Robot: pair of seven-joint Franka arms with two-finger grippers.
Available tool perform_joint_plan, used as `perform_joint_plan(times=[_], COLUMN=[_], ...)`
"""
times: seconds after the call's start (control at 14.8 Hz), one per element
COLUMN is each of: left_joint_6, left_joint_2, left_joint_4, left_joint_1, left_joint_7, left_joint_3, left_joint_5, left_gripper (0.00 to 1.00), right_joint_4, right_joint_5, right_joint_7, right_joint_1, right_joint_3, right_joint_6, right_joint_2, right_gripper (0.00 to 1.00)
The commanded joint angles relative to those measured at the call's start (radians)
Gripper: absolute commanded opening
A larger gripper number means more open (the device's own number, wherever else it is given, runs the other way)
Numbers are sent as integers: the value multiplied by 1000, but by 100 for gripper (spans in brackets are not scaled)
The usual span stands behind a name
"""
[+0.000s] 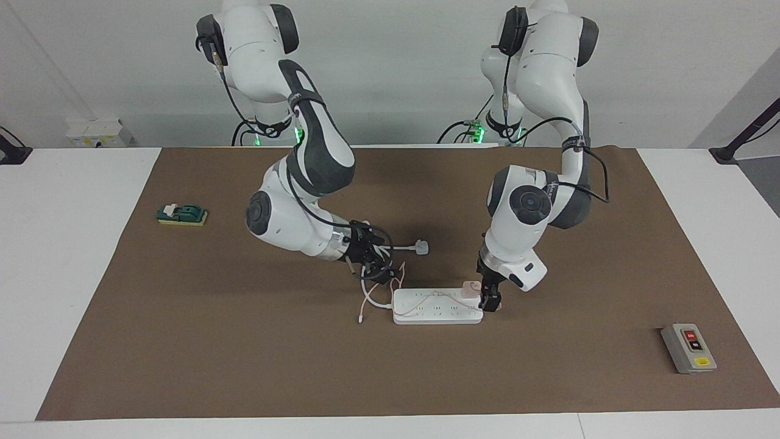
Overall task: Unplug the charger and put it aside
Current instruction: 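Grasp the charger with the left gripper while the right gripper grips the strip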
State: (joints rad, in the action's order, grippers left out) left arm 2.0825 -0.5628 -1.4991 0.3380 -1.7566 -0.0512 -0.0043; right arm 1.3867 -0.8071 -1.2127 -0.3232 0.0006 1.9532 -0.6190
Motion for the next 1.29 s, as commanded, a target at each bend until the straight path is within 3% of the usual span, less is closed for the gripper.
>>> perform_joint_plan(times=[0.0,0.14,0.34,0.54,0.61,0.75,0.95,1.02,1.22], left_joint_6=[25,45,83,83,83,83,85,87,93], left_joint_2=[43,41,47,52,52,52,52,52,52], left_joint_4=[-53,-56,-90,-93,-93,-96,-96,-98,-98], left_joint_1=[26,33,41,41,41,41,41,41,41], left_joint_7=[-21,-40,-41,-41,-41,-41,-40,-40,-37], left_joint_3=[11,11,11,11,11,11,11,11,11], left_joint_5=[18,18,20,21,23,23,24,24,30], left_gripper=[100,96,77,73,67,47,5,0,0], right_joint_4=[-128,-208,-299,-366,-373,-374,-374,-374,-374], right_joint_5=[-37,-47,-109,-112,-112,-116,-119,-119,-159], right_joint_7=[-48,-64,-65,-65,-71,-71,-71,-71,-71], right_joint_1=[-13,-14,-11,-10,-10,-11,-13,-11,-11], right_joint_3=[-1,-1,1,6,4,6,4,4,7], right_joint_6=[3,6,4,-4,7,30,39,44,85], right_joint_2=[-103,-178,-276,-350,-357,-375,-383,-384,-406], right_gripper=[100,100,100,100,100,100,100,100,100])
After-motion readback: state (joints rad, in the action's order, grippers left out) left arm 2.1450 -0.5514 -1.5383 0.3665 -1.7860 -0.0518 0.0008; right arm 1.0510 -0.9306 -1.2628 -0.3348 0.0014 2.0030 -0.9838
